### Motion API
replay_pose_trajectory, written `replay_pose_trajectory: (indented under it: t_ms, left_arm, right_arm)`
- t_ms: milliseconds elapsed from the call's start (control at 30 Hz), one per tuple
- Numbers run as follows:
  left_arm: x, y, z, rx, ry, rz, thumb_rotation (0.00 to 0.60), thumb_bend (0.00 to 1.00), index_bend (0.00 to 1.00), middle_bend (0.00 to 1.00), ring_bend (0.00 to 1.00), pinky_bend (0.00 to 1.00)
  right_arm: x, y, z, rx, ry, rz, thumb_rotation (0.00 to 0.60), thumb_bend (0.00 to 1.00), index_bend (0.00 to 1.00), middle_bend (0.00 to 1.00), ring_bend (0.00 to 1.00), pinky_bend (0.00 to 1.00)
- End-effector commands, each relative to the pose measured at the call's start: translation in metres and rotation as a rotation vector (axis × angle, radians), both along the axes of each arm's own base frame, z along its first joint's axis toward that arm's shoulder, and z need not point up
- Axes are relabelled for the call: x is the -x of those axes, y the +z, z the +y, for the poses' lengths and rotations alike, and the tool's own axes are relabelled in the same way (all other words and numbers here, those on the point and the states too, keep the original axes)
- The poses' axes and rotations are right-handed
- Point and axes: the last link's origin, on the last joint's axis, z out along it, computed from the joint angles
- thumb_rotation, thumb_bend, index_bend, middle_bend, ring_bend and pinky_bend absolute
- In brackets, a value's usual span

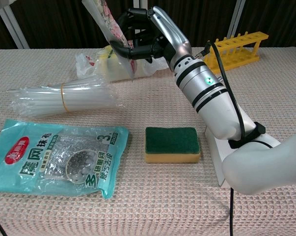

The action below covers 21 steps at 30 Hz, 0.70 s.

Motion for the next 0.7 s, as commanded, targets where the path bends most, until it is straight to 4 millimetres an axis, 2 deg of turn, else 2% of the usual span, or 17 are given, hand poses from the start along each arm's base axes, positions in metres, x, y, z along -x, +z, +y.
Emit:
replay_pose_trajectory:
  t_ms: [33, 700]
  left_arm:
    - [-0.001, 0.0, 0.0, 0.0, 0.0, -0.001, 0.0, 0.0, 0.13, 0.16, 0.08, 0.16]
    - [-0.013, -0.005, -0.002, 0.001, -0.032, 0.026, 0.0, 0.0, 0.13, 0.17, 0.08, 0.16]
  right_arm:
    - [0.0, -0.001, 0.0, -0.002, 0.001, 0.003, 0.6, 0.54, 1.0, 0.9, 0.82, 0.92]
    - [-0.015, -0.007, 0.0, -0.024, 0.018, 0.01, 0.6, 0.54, 1.0, 0.9, 0.82, 0.92]
